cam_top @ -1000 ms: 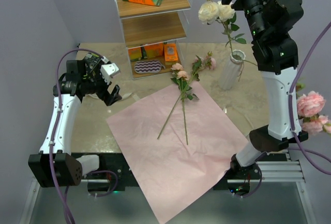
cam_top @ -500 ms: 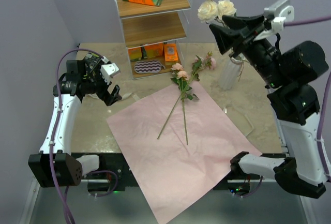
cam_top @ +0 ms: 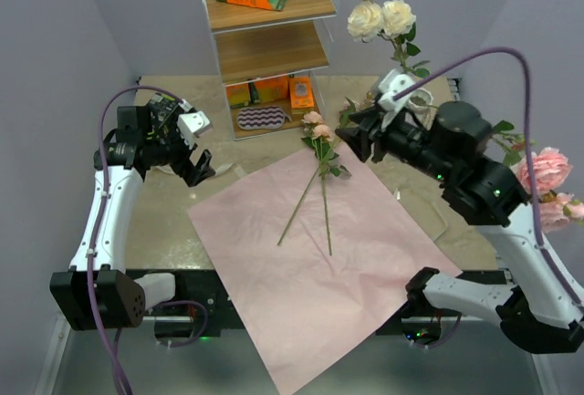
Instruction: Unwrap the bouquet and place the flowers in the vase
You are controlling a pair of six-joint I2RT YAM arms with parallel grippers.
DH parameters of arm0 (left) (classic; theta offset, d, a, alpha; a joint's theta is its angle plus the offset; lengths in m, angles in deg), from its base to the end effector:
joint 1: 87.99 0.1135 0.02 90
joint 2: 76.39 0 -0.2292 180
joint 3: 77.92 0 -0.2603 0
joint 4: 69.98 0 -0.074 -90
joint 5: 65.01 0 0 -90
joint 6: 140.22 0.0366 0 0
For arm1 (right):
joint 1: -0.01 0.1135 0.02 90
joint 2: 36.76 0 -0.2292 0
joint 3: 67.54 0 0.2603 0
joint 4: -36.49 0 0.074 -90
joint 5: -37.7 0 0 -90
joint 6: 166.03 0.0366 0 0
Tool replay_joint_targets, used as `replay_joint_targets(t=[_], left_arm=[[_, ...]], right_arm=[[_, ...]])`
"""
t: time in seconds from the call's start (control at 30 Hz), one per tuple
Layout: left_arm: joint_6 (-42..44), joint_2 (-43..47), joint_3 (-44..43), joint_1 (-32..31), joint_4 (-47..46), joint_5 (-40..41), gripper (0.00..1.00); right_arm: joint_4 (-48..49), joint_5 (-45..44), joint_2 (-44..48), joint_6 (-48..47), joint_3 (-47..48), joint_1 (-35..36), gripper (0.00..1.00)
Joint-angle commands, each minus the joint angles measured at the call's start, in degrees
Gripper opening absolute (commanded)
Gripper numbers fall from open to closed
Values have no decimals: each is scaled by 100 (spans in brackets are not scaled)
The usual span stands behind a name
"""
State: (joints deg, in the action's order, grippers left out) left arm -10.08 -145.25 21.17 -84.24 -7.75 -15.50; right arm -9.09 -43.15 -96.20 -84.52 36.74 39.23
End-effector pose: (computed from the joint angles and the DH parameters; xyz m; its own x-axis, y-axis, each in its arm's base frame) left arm 0.2581 -0.0069 0.3034 -0.3505 0.4684 -0.8110 0.7732 0.6333 0.0316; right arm 0.1498 0.1298 0.4930 0.1005 -0.1062 -0.9893 -0.7407 0.6558 -0.1456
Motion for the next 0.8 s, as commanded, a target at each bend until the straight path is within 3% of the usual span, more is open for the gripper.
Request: replay_joint_targets(t=[0.0, 0.2, 0.27, 0.57, 0.67, 0.77], left_arm=[[11, 22, -87, 47, -57, -100, 98], [3, 22, -105, 47, -65, -73, 98], [3, -5, -105, 47, -74, -73, 98], [2, -40, -105, 56, -65, -117, 98], [38, -22, -114, 47, -39, -100, 98], [73, 22, -105, 47, -39, -47, 98]], right_arm=[[-729, -1150, -24, -197, -717, 419, 44], [-1132, -2267, -41, 146, -1746, 525, 43], [-1388, -3054, -155, 321, -1958, 534, 44], [-2268, -5966, -428, 1999, -1819, 525, 52], [-2268, -6564, -524, 2290, -1556, 516, 47], [-2610, -7679, -788, 2956, -1319, 516, 33]])
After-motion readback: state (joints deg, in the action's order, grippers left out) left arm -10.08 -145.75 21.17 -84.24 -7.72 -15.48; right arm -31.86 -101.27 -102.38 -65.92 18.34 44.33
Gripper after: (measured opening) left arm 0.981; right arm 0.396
